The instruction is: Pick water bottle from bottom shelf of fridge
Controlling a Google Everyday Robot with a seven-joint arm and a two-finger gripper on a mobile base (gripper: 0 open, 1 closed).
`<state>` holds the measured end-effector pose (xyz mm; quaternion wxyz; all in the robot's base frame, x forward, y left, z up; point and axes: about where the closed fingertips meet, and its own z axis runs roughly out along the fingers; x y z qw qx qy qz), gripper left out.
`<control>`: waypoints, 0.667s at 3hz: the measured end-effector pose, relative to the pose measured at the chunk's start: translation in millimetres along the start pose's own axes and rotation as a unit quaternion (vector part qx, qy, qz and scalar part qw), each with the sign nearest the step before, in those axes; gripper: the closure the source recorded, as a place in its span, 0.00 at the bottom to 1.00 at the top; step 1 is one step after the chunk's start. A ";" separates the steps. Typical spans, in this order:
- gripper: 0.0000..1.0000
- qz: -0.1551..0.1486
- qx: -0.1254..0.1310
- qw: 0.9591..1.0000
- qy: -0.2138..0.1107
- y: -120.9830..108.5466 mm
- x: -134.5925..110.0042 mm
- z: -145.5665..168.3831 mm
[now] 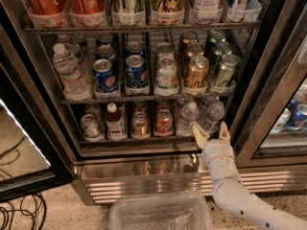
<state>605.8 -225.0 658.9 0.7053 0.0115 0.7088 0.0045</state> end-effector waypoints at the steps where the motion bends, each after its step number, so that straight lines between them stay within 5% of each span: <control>1: 0.34 -0.004 0.001 1.000 -0.007 -1.6 -0.2 9.0; 2: 0.34 -0.009 0.002 1.000 -0.009 -3.3 1.6 15.4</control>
Offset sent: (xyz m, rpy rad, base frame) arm 0.0215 -0.0061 -0.0057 -0.0309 -0.0186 -0.0082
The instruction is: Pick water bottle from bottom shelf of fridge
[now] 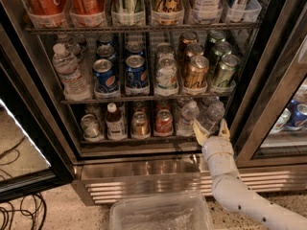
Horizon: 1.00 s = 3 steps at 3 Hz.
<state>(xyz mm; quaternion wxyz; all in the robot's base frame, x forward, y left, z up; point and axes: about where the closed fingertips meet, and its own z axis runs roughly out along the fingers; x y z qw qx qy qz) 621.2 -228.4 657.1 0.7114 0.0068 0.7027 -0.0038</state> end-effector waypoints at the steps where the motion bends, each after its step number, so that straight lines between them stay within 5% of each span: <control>1: 0.35 -0.009 0.008 1.000 -0.003 -6.5 -0.2 4.4; 3: 0.35 -0.031 0.026 0.999 -0.006 -30.7 -2.9 24.9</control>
Offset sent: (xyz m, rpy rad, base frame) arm 0.0056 -0.0309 -0.0012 -0.0572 -0.0065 -0.0738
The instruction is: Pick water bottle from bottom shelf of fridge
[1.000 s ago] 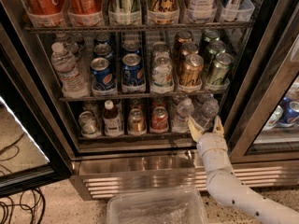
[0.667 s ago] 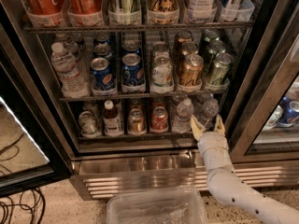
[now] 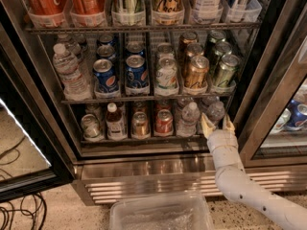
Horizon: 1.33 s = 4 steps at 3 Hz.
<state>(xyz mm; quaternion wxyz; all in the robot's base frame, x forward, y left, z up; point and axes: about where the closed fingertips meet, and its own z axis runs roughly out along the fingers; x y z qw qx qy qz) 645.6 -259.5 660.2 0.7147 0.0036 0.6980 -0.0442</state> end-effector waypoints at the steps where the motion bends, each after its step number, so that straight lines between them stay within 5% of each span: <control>1: 0.35 -0.004 -0.004 1.000 0.000 3.3 0.9 9.3; 4: 0.34 -0.049 -0.014 0.999 0.010 18.0 10.8 34.0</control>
Offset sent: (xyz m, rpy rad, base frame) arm 0.0324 0.0110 -0.0065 -0.0789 0.0213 0.0312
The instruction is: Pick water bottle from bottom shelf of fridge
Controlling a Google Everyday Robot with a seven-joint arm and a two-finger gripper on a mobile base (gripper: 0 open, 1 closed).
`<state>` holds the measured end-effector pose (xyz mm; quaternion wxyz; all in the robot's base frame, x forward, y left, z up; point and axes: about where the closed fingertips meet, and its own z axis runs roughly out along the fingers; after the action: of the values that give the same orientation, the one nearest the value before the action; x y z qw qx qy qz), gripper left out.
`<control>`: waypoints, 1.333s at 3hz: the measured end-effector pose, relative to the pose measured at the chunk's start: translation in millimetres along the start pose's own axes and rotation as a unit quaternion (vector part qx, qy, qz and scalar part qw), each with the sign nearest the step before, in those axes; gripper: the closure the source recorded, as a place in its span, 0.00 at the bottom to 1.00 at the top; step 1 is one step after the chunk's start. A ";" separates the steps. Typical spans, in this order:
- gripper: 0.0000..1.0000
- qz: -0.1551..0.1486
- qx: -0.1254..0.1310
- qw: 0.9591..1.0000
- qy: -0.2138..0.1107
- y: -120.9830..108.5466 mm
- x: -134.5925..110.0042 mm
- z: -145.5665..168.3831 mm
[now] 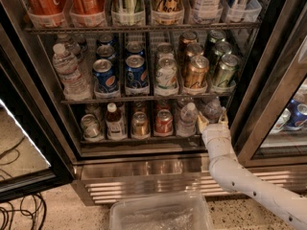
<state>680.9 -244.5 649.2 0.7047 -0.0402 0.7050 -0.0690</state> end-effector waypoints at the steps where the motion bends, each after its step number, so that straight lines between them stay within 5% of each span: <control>1: 0.53 0.000 0.000 1.000 0.000 0.1 0.0 0.1; 3: 0.98 0.009 0.006 1.000 -0.005 0.2 -3.3 -0.2; 4: 1.00 0.040 0.037 0.998 -0.035 -2.3 -19.0 -2.7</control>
Offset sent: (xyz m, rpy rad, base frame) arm 0.0000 0.0001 0.0000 -0.0003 0.0000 0.0001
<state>678.2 -243.7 668.4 0.7321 0.0122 0.6779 -0.0655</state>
